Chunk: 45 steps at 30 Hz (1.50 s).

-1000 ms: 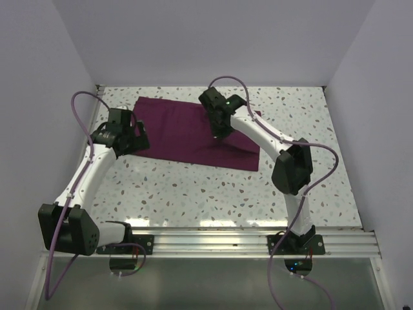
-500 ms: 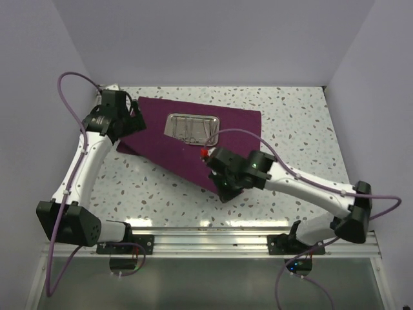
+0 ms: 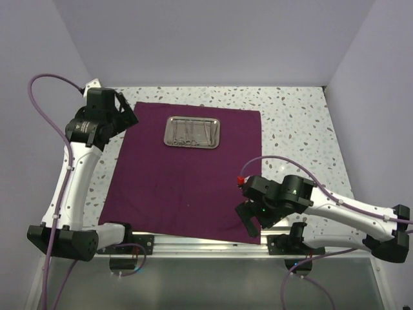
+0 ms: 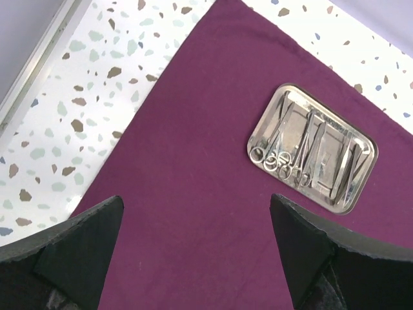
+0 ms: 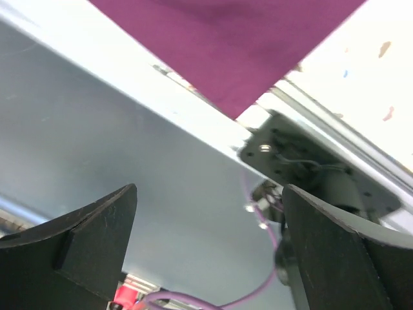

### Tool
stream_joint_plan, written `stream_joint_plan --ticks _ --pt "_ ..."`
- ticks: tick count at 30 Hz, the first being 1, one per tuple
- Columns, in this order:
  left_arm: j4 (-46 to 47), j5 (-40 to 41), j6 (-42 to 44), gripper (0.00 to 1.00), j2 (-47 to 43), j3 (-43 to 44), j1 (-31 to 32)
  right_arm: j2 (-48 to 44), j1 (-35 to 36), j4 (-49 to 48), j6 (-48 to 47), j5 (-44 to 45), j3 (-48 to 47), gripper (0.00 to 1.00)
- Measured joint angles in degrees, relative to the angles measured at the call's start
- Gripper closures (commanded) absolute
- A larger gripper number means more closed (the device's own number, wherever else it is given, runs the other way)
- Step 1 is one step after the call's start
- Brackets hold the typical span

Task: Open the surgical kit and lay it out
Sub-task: Open the surgical kit at the center of the board, then pick up the container from the surgical kit.

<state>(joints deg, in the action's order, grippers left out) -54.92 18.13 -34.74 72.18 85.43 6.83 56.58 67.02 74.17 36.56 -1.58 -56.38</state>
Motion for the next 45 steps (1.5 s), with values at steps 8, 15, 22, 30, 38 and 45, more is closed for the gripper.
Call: stream_joint_plan --ticks 8,15,22,30,38,45 --pt "3.5 -2.8 2.7 0.00 -2.2 -11.0 0.0 6.6 -0.3 2.2 1.0 10.8 -11.6 0.02" --pt "11.3 -6.7 9.2 0.06 9.0 -11.0 0.0 22.6 -11.6 -6.2 -1.4 12.4 -25.1 0.06" --pt "16.8 -13.7 13.9 0.39 28.5 1.0 0.0 45.2 -24.5 -13.9 -3.8 11.0 -38.7 0.32" --pt "17.2 -20.2 16.2 0.57 43.7 16.4 0.0 69.5 -29.7 -14.3 -5.5 12.1 -66.8 0.53" --pt "16.2 -22.8 17.5 0.56 49.9 20.3 0.0 83.7 -32.9 -12.2 -5.8 14.1 -77.3 0.52" --pt "17.7 -23.8 18.0 0.56 50.1 18.7 0.4 87.6 -37.3 -11.7 -6.3 13.9 -80.7 0.53"
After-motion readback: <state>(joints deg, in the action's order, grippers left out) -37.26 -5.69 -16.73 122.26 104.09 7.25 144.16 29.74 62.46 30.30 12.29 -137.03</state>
